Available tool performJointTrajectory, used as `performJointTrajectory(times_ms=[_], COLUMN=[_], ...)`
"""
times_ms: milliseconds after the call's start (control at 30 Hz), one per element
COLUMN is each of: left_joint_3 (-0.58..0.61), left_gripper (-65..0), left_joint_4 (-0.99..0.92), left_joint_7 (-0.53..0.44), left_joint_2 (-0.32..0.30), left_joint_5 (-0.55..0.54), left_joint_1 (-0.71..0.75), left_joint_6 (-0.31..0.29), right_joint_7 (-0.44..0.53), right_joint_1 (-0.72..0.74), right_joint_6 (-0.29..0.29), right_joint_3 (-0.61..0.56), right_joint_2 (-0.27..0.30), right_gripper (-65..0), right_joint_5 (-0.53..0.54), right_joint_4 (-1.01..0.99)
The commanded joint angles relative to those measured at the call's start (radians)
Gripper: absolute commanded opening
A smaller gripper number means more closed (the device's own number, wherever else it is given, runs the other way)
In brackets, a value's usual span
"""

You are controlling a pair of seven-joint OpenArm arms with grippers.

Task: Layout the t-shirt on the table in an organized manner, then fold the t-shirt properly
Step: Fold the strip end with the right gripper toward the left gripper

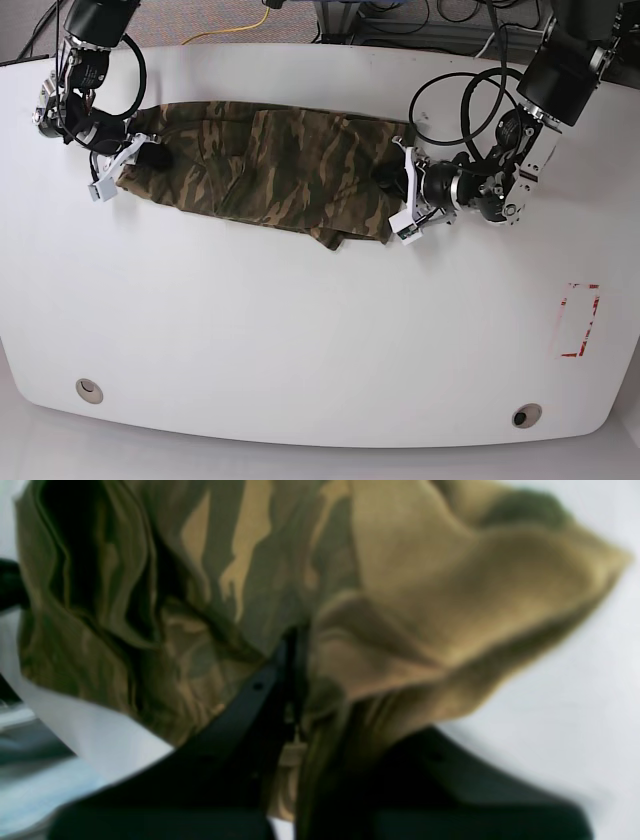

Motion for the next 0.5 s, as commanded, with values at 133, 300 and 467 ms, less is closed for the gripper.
performJointTrajectory(times_ms=[133, 300, 467], left_joint_3=[0.01, 0.01, 0.009], left_gripper=[-57.6, -57.6, -57.6], left_joint_4=[-0.014, -0.014, -0.014], left_joint_7=[0.094, 0.094, 0.094], left_joint_2=[-0.003, -0.003, -0.003], left_joint_5=[0.098, 0.098, 0.098], left_joint_1=[0.012, 0.012, 0.012], left_joint_6=[0.036, 0.036, 0.036], right_joint_7=[0.012, 0.012, -0.017], right_joint_1=[-0.05, -0.088, -0.105], right_joint_6=[0.01, -0.009, -0.057], right_joint_3=[0.0, -0.004, -0.046], right_joint_2=[-0.03, -0.062, -0.085], right_gripper=[-64.8, -65.0, -65.0], right_joint_5=[0.027, 0.027, 0.03], right_joint_4=[0.254, 0.411, 0.533])
